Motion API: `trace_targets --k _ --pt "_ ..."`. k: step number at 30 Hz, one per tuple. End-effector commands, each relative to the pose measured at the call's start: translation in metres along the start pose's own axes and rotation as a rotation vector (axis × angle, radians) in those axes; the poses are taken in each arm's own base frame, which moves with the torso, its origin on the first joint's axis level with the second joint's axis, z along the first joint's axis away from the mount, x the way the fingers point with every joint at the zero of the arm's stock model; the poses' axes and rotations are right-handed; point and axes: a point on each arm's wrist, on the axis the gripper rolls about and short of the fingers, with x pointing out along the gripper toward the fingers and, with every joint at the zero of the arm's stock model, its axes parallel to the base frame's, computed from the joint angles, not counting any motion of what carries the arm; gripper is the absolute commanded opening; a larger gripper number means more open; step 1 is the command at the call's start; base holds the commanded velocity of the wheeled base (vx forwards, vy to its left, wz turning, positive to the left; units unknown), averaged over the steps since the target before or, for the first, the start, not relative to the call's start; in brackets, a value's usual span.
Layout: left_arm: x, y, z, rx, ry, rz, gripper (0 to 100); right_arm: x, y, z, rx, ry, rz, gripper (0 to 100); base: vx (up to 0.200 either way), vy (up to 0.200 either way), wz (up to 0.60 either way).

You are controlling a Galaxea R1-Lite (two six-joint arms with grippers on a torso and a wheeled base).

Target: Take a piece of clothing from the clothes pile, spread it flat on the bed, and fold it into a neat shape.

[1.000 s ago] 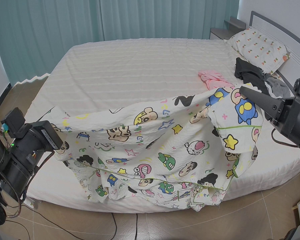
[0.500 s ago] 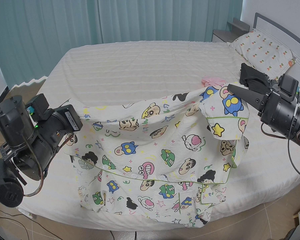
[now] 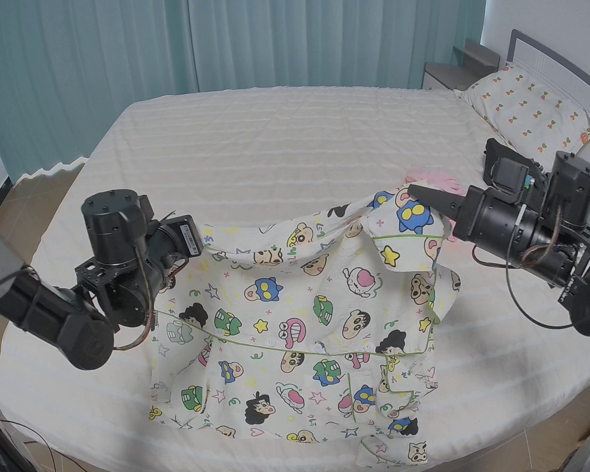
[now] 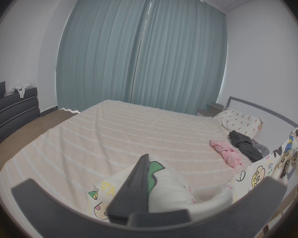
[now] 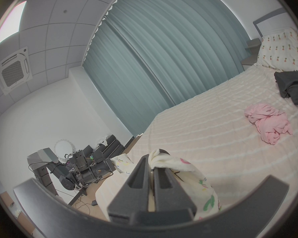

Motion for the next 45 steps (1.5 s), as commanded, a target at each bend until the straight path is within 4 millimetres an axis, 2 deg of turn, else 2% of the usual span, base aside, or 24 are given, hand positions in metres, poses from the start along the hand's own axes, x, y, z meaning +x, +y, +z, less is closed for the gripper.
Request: trace_targets --k 1,7,9,10,11,13,18,19,22,23,25,28,29,30,35,38,40,41,45 --pt "0.038 -0.004 -0.045 0.031 0.094 0.035 0 0.039 -0.035 -0.029 0.034 0.053 -0.053 0 0.0 0.0 0.0" --pt "0.064 0.002 -0.066 0.009 0.119 0.075 0 0.056 -0.066 -0.051 0.054 0.087 -0.11 0 0.0 0.0 0.0" --pt "0.076 0.006 -0.067 -0.016 0.103 0.092 0 0.065 -0.076 -0.055 0.053 0.077 -0.124 0 0.0 0.0 0.0" --pt "0.076 0.006 -0.067 -0.016 0.103 0.092 0 0.065 -0.076 -0.055 0.053 0.077 -0.124 0 0.0 0.0 0.0" --pt "0.089 0.008 -0.069 -0.073 0.086 0.108 0 0.077 -0.087 -0.062 0.054 0.066 -0.151 0 0.0 0.0 0.0" --pt "0.096 0.009 -0.075 -0.096 0.086 0.117 0 0.083 -0.093 -0.069 0.055 0.068 -0.167 0 0.0 0.0 0.0" --pt "0.119 0.02 -0.104 -0.089 0.119 0.157 0 0.112 -0.121 -0.087 0.055 0.049 -0.222 0 0.0 0.0 0.0" --pt "0.122 0.021 -0.107 -0.089 0.119 0.162 0 0.115 -0.125 -0.09 0.055 0.049 -0.228 100 0.0 0.0 0.0" --pt "0.137 0.026 -0.109 -0.115 0.096 0.175 0 0.128 -0.136 -0.098 0.061 0.05 -0.236 100 0.0 0.0 0.0" --pt "0.142 0.027 -0.11 -0.127 0.084 0.178 100 0.132 -0.139 -0.1 0.074 0.039 -0.242 100 0.0 0.0 0.0" --pt "0.151 0.032 -0.114 -0.136 0.073 0.189 100 0.141 -0.143 -0.097 0.121 -0.003 -0.253 100 0.0 0.0 0.0" --pt "0.151 0.032 -0.114 -0.136 0.073 0.189 100 0.141 -0.143 -0.097 0.121 -0.003 -0.253 100 0.0 0.0 0.0" --pt "0.164 0.042 -0.114 -0.147 0.049 0.212 100 0.155 -0.151 -0.086 0.239 -0.112 -0.284 100 0.0 0.0 0.0" --pt "0.168 0.046 -0.112 -0.153 0.034 0.218 100 0.156 -0.155 -0.081 0.264 -0.14 -0.296 100 0.0 0.0 0.0" --pt "0.184 0.064 -0.101 -0.164 0.003 0.259 100 0.153 -0.169 -0.064 0.353 -0.203 -0.317 100 0.0 0.0 0.0" --pt "0.196 0.084 -0.087 -0.169 -0.002 0.309 100 0.151 -0.181 -0.049 0.447 -0.256 -0.343 100 0.0 0.0 0.0" --pt "0.198 0.091 -0.084 -0.166 0.002 0.328 100 0.149 -0.186 -0.049 0.472 -0.24 -0.37 100 0.0 0.0 0.0" --pt "0.201 0.101 -0.082 -0.166 0.003 0.35 100 0.147 -0.191 -0.051 0.488 -0.216 -0.4 100 0.0 0.0 0.0" --pt "0.205 0.12 -0.09 -0.152 0.052 0.399 100 0.142 -0.199 -0.055 0.502 -0.175 -0.446 100 0.0 0.0 0.0"
